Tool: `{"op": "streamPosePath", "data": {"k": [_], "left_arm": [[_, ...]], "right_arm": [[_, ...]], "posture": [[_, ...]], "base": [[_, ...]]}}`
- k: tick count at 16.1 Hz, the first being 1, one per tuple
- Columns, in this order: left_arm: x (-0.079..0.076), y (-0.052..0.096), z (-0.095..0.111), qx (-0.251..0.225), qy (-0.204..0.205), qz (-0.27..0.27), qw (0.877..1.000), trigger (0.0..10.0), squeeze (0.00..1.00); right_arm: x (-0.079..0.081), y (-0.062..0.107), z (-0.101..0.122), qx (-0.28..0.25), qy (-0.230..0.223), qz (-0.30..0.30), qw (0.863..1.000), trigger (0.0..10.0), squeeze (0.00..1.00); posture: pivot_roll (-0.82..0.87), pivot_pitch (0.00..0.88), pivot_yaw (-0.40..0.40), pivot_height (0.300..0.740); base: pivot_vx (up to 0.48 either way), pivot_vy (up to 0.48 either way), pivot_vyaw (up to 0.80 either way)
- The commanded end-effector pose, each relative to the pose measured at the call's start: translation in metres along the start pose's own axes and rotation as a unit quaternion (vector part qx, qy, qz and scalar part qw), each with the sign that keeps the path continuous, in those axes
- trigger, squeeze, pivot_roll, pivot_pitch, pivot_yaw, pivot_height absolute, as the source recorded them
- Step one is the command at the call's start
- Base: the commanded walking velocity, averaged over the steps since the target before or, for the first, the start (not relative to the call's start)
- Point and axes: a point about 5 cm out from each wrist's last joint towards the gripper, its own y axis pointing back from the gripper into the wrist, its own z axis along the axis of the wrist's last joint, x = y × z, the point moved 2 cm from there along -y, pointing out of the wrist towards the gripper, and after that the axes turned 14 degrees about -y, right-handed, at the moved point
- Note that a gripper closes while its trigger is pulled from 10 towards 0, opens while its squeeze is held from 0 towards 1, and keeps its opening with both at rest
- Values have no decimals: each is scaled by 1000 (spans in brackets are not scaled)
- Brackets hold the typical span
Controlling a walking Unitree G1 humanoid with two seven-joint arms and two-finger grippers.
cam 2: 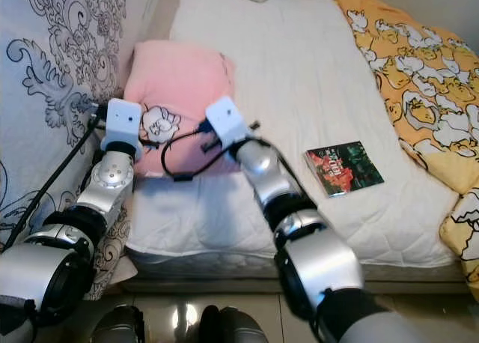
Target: Clean up the room
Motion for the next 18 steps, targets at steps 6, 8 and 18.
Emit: {"op": "streamPosePath", "data": {"k": [6,8,18], "left_arm": [[54,0,-33,65,-15,61,996,10000,0],[53,-1,-29,57,-20,61,996,10000,1000],[35,31,-16,-76,23,-20,997,10000,1000]], "right_arm": [[2,21,-64,87,-103,-41,990,10000,0],[-1,23,-66,88,-105,-51,989,10000,1000],[-53,72,-72,-32,-144,-180,972,10000,1000]], "posture": [[115,139,-233,728],[117,132,-234,728],[187,0,-115,728]], "base": [[0,0,0],[0,0,0],[0,0,0]]}}
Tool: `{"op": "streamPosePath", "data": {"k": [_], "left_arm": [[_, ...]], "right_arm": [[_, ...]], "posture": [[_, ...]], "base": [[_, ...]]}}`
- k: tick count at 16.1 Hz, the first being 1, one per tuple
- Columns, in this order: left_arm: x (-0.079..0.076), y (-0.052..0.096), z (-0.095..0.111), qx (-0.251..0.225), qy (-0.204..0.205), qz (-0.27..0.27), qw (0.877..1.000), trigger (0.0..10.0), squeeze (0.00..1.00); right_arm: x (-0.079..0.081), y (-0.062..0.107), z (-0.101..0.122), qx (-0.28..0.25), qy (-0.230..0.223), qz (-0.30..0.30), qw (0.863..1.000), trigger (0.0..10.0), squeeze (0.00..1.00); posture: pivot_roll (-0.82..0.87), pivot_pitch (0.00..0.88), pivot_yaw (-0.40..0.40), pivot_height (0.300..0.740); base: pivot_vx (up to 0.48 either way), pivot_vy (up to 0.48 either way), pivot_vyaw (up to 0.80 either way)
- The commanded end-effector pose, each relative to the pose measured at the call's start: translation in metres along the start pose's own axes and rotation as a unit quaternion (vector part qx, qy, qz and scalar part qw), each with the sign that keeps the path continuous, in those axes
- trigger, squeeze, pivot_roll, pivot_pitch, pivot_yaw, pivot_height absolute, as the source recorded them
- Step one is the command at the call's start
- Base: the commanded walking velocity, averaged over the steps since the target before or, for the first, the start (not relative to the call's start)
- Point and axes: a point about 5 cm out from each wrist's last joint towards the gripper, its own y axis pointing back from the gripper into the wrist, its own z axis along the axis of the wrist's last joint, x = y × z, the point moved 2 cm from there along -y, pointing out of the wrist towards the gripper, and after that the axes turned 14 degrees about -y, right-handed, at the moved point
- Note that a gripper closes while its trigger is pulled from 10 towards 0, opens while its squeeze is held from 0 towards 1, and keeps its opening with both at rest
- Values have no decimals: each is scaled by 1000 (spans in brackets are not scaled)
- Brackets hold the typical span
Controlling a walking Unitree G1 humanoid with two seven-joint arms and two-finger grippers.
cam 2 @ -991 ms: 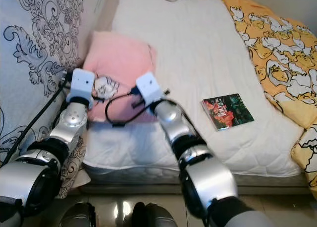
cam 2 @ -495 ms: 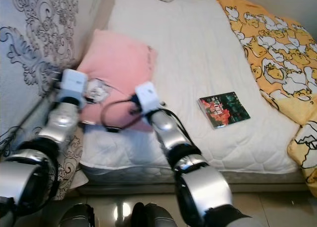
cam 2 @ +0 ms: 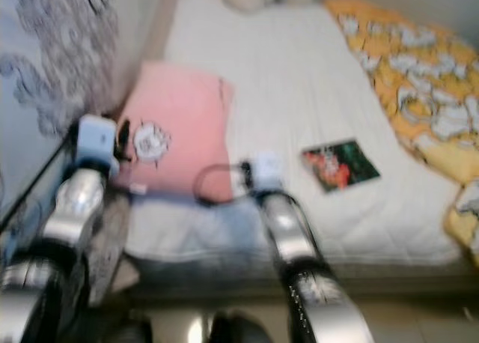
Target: Clean up the room
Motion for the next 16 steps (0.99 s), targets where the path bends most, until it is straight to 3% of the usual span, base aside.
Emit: {"op": "streamPosePath", "data": {"k": [1,2,4,5,7,8,9,10,16], "left_arm": [[0,9,8,-15,31,-21,999,10000,1000],[-17,22,16,-22,66,-64,996,10000,1000],[-48,46,23,-24,108,-125,986,10000,1000],[-63,57,16,-10,140,-147,979,10000,1000],[-73,61,11,3,148,-150,978,10000,1000],[-80,60,14,6,163,-165,973,10000,0],[-82,56,20,5,170,-167,971,10000,0],[-82,53,23,3,168,-167,971,10000,0],[-92,47,18,26,180,-171,968,10000,0]], "right_arm": [[-28,16,19,-51,-4,-48,998,10000,1000],[-46,38,25,-77,-2,-78,994,10000,1000],[-60,73,30,-136,-62,-81,986,10000,1000],[-67,81,16,-115,-80,-84,987,10000,1000],[-74,78,8,-91,-44,-106,989,10000,1000],[-68,70,7,-70,-44,-107,991,10000,1000],[-61,63,8,-52,-35,-105,992,10000,729],[-58,61,11,-53,-33,-102,993,10000,0],[-59,64,14,-53,-22,-116,992,10000,0]], "posture": [[189,0,-107,728],[189,0,-98,728],[171,0,-86,728],[172,0,-82,728],[160,0,-77,728],[149,0,-72,728],[142,0,-69,728],[133,0,-71,728],[94,0,-48,728]], "base": [[0,0,0],[0,0,0],[0,0,0],[0,0,0],[0,-480,0],[0,-472,0],[0,-469,0],[0,-469,0],[0,-463,0]]}}
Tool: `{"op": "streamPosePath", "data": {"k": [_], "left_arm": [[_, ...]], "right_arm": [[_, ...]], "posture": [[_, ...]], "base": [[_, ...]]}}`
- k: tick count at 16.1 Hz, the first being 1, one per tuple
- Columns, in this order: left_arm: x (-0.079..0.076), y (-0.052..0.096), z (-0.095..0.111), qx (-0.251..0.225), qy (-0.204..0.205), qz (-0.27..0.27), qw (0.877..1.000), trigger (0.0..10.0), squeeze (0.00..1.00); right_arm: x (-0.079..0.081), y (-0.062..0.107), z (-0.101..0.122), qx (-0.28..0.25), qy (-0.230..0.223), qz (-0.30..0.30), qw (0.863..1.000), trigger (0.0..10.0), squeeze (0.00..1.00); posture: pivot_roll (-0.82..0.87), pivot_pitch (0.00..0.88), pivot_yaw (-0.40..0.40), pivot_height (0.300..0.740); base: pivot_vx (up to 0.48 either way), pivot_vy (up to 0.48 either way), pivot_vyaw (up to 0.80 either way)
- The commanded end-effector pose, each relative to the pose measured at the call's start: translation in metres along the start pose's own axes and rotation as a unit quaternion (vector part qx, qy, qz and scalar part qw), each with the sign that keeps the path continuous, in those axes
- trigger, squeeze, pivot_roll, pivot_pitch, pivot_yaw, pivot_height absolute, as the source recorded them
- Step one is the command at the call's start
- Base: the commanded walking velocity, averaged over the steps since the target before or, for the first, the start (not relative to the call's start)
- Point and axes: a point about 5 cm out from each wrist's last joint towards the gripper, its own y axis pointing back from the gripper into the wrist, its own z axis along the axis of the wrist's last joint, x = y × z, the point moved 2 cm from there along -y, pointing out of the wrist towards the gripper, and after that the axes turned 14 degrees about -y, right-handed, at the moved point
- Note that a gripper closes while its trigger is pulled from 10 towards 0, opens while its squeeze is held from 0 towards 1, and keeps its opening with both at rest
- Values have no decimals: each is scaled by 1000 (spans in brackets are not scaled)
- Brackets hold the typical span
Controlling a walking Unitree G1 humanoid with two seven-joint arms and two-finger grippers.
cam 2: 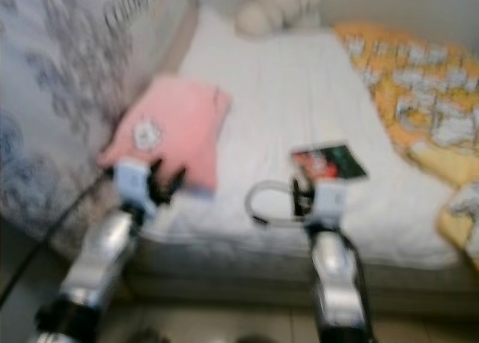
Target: Clean up the room
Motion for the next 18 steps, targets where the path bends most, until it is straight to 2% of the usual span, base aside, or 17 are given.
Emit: {"op": "streamPosePath", "data": {"k": [1,2,3,4,5,6,8,9,11,13,14,15,16,18], "left_arm": [[-10,-7,3,-1,-3,-16,1000,10000,0],[-6,-8,2,2,-7,-7,1000,10000,545],[0,-7,-1,10,-11,10,1000,10000,1000],[13,-1,-7,26,-13,37,999,10000,1000],[15,4,-8,29,-25,35,999,10000,1000],[17,8,-10,32,-20,42,998,10000,1000],[16,6,-16,57,-2,48,997,10000,1000],[13,-1,-12,50,-9,44,998,10000,1000],[9,-4,-11,56,-33,21,998,10000,1000],[6,-3,-7,41,-16,6,999,10000,1000],[-1,-3,4,6,0,-25,1000,10000,0],[-3,-6,4,9,8,-24,1000,10000,0],[-5,-9,2,12,11,-16,1000,10000,0],[-8,-10,5,4,17,-26,999,10000,0]], "right_arm": [[-13,-1,8,-9,8,-24,1000,10000,0],[-13,0,9,-14,0,-27,1000,10000,1000],[-11,1,10,-16,-1,-23,1000,10000,1000],[-10,6,13,-25,-3,-16,1000,10000,1000],[-12,9,13,-25,-2,-17,1000,10000,1000],[-14,12,11,-22,-3,-15,1000,10000,1000],[-13,13,9,-20,-2,-9,1000,10000,1000],[-11,10,8,-19,-2,-4,1000,10000,1000],[-9,9,8,-20,-10,2,1000,10000,1000],[-9,8,7,-15,-5,4,1000,10000,1000],[-6,6,8,-17,19,11,1000,10000,1000],[-4,4,8,-19,26,10,999,10000,1000],[-4,0,5,-7,28,-1,1000,10000,0],[-3,0,6,-7,33,4,999,10000,0]], "posture": [[91,0,-46,728],[87,0,-37,728],[85,0,-35,728],[83,0,-33,728],[86,0,-36,728],[91,0,-37,728],[100,0,-33,728],[101,0,-32,728],[103,0,-30,728],[104,0,-30,728],[102,0,-27,728],[100,0,-25,728],[97,0,-24,728],[97,0,-24,728]], "base": [[0,-454,0],[0,-450,0],[0,-431,0],[0,-431,0],[0,-431,0],[270,-394,0],[161,0,0],[0,0,0],[0,0,0],[0,0,0],[480,0,0],[480,0,0],[480,0,0],[480,0,0]]}}
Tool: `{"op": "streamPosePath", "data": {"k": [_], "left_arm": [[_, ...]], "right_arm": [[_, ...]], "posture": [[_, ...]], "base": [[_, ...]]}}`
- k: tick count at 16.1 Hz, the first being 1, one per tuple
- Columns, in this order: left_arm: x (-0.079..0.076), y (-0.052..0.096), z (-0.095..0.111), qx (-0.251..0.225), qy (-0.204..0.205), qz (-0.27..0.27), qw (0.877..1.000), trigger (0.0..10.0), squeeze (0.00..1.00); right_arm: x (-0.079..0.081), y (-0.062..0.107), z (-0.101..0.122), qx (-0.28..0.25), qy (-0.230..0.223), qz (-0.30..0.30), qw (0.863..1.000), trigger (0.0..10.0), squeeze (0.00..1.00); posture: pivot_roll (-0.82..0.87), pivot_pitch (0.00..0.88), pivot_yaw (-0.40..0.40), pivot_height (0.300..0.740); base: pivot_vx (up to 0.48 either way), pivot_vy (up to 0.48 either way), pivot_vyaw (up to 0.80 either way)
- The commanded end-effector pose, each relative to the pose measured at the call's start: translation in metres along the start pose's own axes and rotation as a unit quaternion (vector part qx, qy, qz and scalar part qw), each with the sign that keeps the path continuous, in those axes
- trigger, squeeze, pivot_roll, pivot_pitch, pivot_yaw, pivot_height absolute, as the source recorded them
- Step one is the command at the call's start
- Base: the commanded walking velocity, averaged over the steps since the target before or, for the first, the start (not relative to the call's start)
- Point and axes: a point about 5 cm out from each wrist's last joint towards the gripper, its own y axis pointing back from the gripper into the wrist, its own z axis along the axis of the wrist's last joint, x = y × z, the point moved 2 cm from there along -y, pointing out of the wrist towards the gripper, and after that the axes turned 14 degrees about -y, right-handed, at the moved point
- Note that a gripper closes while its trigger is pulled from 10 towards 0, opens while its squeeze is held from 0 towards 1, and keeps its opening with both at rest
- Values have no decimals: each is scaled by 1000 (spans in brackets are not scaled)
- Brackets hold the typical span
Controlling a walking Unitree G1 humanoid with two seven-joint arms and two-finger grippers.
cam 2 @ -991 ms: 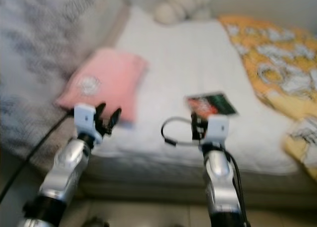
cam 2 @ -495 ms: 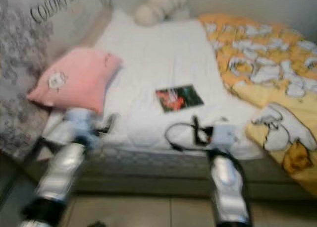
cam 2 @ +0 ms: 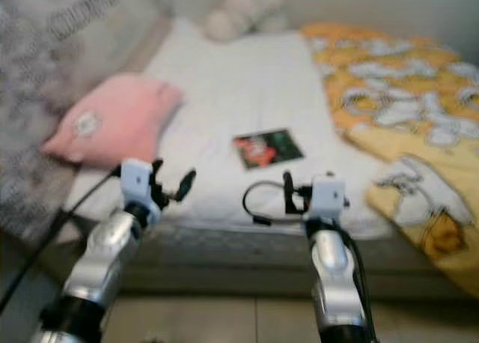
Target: Clean up the room
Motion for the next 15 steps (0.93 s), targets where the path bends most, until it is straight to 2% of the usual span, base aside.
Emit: {"op": "streamPosePath", "data": {"k": [1,5,11,15], "left_arm": [[-6,-6,8,-18,-1,-15,1000,10000,0],[-8,-3,6,-19,-3,-14,1000,10000,0],[-26,-3,13,-40,-26,-43,998,10000,0],[-29,-2,13,-40,-20,-47,998,10000,0]], "right_arm": [[-7,0,0,4,17,-10,1000,10000,0],[-10,2,2,5,10,-15,1000,10000,0],[-15,4,-1,14,18,-17,1000,10000,0],[-20,5,-3,22,18,-25,999,10000,0]], "posture": [[97,0,-24,728],[77,0,-34,728],[81,0,-50,728],[82,0,-57,728]], "base": [[480,0,0],[480,0,0],[479,0,0],[474,0,0]]}}
